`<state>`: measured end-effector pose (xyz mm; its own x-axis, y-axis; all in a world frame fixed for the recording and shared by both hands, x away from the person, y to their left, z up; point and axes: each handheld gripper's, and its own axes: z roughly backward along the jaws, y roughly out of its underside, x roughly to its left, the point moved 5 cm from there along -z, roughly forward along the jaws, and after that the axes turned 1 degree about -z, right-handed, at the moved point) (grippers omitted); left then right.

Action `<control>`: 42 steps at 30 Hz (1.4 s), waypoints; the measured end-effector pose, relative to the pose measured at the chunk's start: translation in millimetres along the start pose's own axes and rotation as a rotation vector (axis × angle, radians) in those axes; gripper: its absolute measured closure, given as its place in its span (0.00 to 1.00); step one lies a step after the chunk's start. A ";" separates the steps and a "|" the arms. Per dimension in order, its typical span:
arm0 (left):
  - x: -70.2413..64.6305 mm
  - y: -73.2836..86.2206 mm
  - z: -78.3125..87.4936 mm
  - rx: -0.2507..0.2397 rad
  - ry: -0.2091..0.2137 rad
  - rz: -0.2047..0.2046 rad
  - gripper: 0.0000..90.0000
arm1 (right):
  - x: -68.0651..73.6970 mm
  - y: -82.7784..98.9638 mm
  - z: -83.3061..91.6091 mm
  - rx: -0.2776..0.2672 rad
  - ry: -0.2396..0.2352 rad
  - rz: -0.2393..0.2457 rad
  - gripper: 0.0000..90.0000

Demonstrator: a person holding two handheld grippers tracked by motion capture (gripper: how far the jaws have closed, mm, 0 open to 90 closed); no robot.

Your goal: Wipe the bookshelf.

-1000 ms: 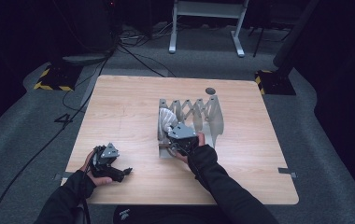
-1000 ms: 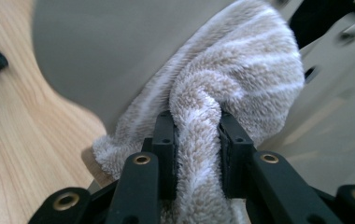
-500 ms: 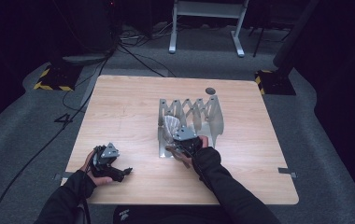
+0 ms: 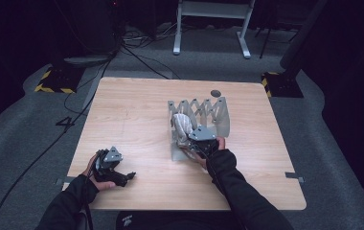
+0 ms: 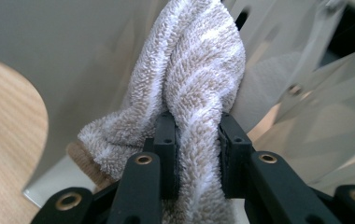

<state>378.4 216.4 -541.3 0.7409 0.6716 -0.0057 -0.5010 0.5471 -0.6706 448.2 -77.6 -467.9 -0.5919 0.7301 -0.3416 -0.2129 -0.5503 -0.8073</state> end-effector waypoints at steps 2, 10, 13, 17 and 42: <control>0.0 -0.1 -0.1 0.000 0.000 -0.001 0.04 | -7.5 -13.0 15.3 -0.052 0.024 -0.006 0.81; -0.1 -0.3 -0.3 0.001 -0.001 0.001 0.04 | -10.4 -3.2 17.7 -0.034 0.034 -0.002 0.81; -0.2 -0.4 -0.3 0.000 -0.002 0.002 0.04 | -4.2 13.0 9.9 0.018 0.008 0.005 0.81; -0.1 -0.4 -0.3 0.001 -0.002 0.002 0.04 | 5.4 38.4 3.3 0.088 -0.026 0.027 0.81; 0.0 -0.5 -0.5 0.001 -0.003 0.004 0.04 | 32.4 -53.9 90.6 -0.303 -0.171 -0.013 0.81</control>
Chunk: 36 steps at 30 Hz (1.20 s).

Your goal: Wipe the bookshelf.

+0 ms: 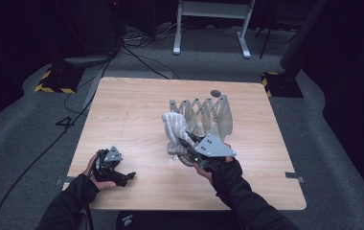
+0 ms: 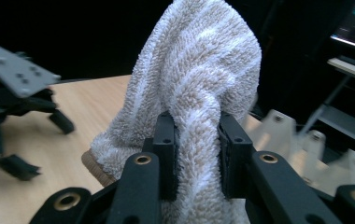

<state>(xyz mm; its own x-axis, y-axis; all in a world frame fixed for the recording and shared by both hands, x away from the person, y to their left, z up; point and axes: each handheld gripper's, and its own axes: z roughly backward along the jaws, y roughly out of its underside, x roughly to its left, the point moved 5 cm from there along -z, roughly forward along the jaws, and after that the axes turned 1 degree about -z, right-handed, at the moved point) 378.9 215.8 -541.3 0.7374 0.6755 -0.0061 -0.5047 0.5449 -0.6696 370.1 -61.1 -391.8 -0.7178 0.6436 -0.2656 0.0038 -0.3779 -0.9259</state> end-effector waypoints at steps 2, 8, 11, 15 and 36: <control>0.2 0.0 0.0 0.001 0.000 -0.003 0.04 | 16.2 11.9 -12.4 0.047 -0.032 0.030 0.81; 0.2 -0.1 0.0 0.000 0.000 -0.003 0.04 | 35.4 46.5 -37.8 0.173 -0.056 0.057 0.81; 0.0 0.0 0.0 0.000 0.000 0.000 0.04 | 41.3 68.0 -49.5 0.263 -0.062 0.063 0.81; 0.0 0.0 0.0 0.000 0.000 -0.001 0.04 | 36.8 93.1 -64.0 0.359 -0.040 0.004 0.80; -1.2 -1.6 -0.8 0.007 -0.005 0.000 0.05 | -2.1 41.6 -15.2 0.154 -0.057 -0.023 0.78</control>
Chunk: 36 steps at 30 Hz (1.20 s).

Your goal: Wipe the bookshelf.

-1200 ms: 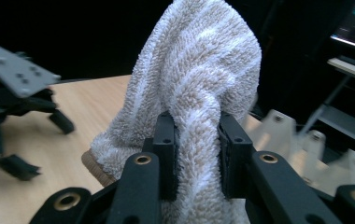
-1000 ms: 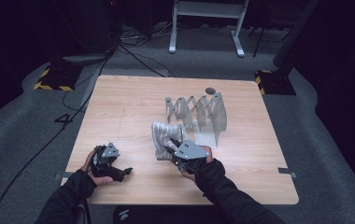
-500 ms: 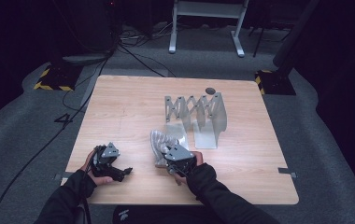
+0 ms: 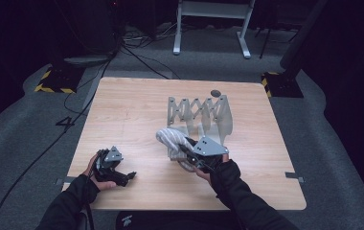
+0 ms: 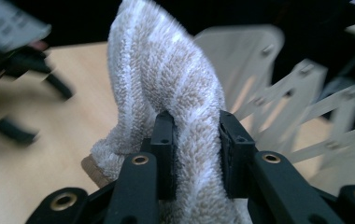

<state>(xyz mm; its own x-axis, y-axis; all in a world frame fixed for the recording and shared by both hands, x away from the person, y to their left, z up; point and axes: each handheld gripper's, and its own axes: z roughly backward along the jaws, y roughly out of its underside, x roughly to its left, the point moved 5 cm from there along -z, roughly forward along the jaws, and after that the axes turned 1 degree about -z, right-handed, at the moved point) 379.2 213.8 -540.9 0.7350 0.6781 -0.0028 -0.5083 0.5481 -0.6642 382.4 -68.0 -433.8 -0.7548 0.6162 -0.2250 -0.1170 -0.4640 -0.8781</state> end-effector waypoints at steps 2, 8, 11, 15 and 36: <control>-1.4 -1.1 0.1 0.001 -0.001 -0.003 0.06 | 10.4 19.1 -6.5 0.062 -0.096 0.025 0.77; -7.9 -5.6 2.4 0.013 -0.004 -0.015 0.19 | 29.8 51.3 -12.1 0.193 -0.222 0.103 0.49; -12.2 -8.3 4.7 0.004 0.000 -0.023 0.19 | 22.4 50.3 -3.1 0.169 -0.236 0.058 0.44; -28.5 -22.5 18.8 -0.078 0.007 -0.040 0.21 | -5.1 53.3 34.0 0.117 -0.240 -0.015 0.36; -129.6 -96.4 -23.4 -0.156 0.166 -0.242 0.25 | -104.3 133.3 74.7 0.261 0.023 -0.172 0.36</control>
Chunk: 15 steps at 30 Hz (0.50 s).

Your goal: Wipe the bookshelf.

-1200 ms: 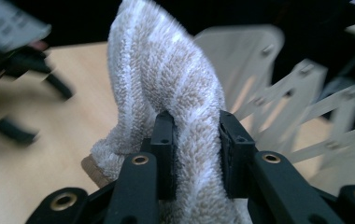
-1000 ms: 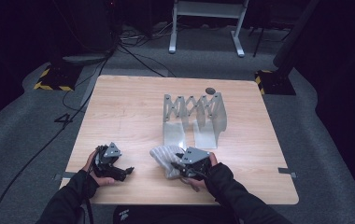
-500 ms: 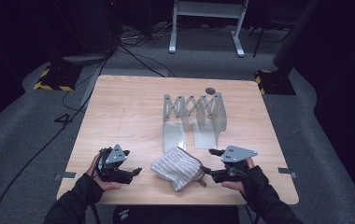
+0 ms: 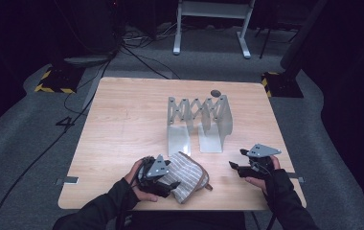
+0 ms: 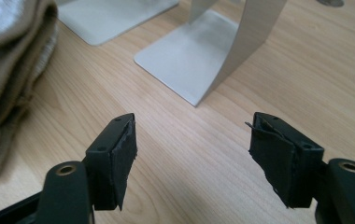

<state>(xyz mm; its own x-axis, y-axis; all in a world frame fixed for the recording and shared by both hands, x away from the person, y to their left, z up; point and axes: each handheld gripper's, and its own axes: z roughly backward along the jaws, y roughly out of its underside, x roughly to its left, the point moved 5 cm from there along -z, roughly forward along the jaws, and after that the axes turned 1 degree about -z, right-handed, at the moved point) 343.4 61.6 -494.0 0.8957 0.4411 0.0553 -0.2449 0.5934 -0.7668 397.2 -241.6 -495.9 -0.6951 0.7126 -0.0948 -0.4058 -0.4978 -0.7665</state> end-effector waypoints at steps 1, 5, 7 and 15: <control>2.5 0.2 -14.1 0.030 0.011 0.009 0.25 | -0.7 2.2 -2.8 0.007 -0.002 -0.001 0.36; 7.4 6.9 -32.7 0.095 0.021 0.009 0.25 | -1.0 4.8 -6.0 0.023 0.002 0.002 0.36; 9.6 11.1 -38.5 0.114 0.013 -0.011 0.25 | -1.6 6.2 -7.3 0.024 0.004 0.001 0.36; 21.1 28.5 -22.1 0.148 -0.023 -0.052 0.37 | -6.8 12.3 -10.4 0.049 0.021 -0.014 0.36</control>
<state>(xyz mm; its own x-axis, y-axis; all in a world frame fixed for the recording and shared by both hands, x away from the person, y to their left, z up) 363.5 72.9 -528.8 0.9002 0.4217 0.1087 -0.2518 0.7077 -0.6601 403.2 -247.5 -511.3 -0.6766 0.7298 -0.0979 -0.4448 -0.5109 -0.7356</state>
